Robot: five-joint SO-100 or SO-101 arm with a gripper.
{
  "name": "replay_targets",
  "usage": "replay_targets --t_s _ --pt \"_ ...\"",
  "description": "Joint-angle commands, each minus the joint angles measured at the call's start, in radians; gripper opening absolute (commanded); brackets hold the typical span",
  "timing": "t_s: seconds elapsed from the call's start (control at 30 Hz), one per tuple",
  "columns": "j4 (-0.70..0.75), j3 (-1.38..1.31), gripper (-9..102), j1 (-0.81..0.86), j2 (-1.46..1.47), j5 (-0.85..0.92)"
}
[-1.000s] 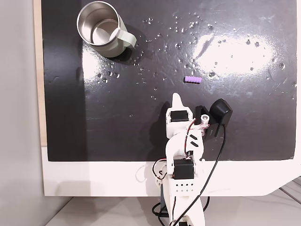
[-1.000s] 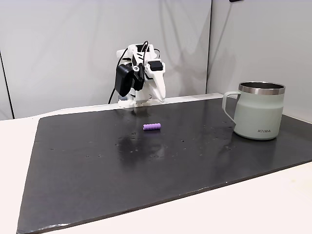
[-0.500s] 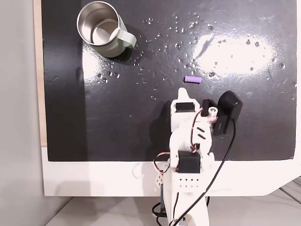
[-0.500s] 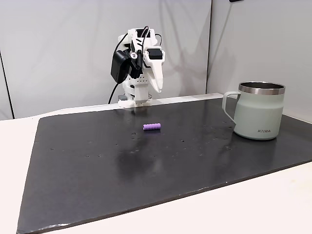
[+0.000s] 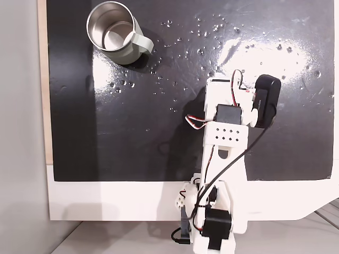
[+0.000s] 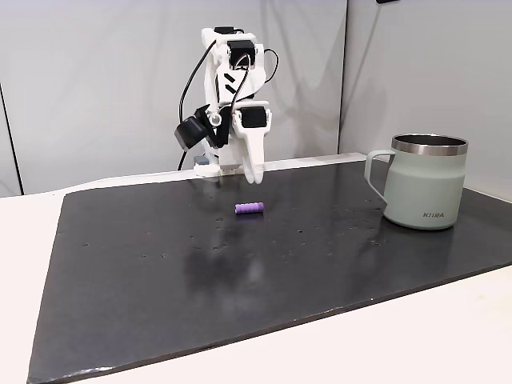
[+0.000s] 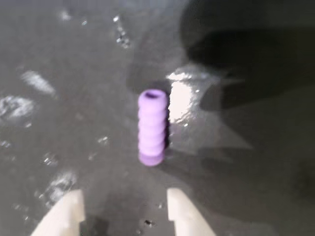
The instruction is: Grasp a pengrip and put it in the cup.
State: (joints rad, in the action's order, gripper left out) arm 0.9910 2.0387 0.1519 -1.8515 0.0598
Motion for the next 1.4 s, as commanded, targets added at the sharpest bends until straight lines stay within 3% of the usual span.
replay_targets --t_s 0.0,0.43,0.8,1.0,1.13,1.37 --pt "0.025 -0.094 19 0.020 0.071 0.005" --pt "0.023 -0.198 17 0.071 0.299 -0.005" --pt "0.003 -0.229 1 0.055 0.377 -0.023" --pt "0.009 -0.227 0 0.055 0.365 -0.037" --pt "0.052 -0.230 0 0.038 0.270 -0.048" --pt "0.256 -0.385 0 -0.060 0.084 -0.107"
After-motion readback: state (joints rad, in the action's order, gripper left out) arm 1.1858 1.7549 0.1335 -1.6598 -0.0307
